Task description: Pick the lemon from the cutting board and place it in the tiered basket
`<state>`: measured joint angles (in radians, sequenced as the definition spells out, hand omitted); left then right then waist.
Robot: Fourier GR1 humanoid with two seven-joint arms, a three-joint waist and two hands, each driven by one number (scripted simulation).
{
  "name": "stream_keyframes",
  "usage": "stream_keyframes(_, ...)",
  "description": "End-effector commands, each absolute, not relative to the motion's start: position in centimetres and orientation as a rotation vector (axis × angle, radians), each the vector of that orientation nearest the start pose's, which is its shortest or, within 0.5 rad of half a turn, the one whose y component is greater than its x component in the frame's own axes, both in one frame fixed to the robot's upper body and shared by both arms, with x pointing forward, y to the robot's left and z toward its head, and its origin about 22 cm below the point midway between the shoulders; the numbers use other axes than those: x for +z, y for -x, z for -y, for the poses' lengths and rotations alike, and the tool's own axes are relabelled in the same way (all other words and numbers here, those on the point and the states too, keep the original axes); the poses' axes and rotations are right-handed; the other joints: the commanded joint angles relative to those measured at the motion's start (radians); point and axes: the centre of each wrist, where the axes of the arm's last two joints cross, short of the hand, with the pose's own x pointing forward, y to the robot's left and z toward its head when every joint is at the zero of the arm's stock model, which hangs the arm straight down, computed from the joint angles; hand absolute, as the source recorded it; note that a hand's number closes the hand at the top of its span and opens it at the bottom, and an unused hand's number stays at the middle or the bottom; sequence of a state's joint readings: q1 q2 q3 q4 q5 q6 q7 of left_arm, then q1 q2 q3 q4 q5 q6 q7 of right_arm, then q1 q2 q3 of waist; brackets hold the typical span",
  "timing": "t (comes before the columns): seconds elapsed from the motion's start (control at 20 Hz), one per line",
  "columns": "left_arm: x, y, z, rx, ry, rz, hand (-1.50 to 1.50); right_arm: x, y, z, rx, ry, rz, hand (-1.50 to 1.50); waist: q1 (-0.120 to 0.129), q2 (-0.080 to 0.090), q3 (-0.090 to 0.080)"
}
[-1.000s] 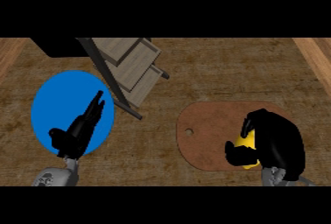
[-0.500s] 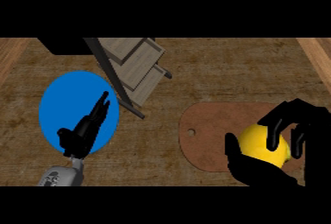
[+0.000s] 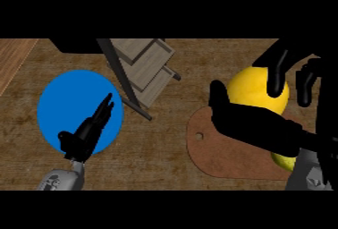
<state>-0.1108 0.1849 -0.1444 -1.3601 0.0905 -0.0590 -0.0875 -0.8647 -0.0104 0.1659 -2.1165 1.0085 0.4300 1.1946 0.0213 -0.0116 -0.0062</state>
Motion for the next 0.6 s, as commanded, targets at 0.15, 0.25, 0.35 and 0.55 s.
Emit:
stream_keyframes(0.15, -2.3, -26.8, -22.5, -0.286, 0.102, 1.538, 0.00, 36.7, -26.8, 7.8, 0.272, 1.049, 1.395, 1.50, 0.028, 0.011, -0.001)
stream_keyframes(0.25, -2.1, -26.9, -21.4, -0.282, 0.122, 1.527, 0.00, 38.3, -27.6, 6.4, 0.276, 1.048, 1.384, 1.50, 0.034, 0.010, 0.000)
stream_keyframes(0.35, -1.9, -27.5, -21.6, -0.258, 0.125, 1.530, 0.00, 40.1, -29.1, 6.2, 0.273, 1.002, 1.380, 1.50, 0.038, 0.015, 0.000)
stream_keyframes(0.55, -1.4, -27.5, -22.0, -0.300, 0.122, 1.555, 0.00, 41.0, -32.5, 4.6, 0.298, 0.990, 1.320, 1.50, 0.054, 0.021, 0.001)
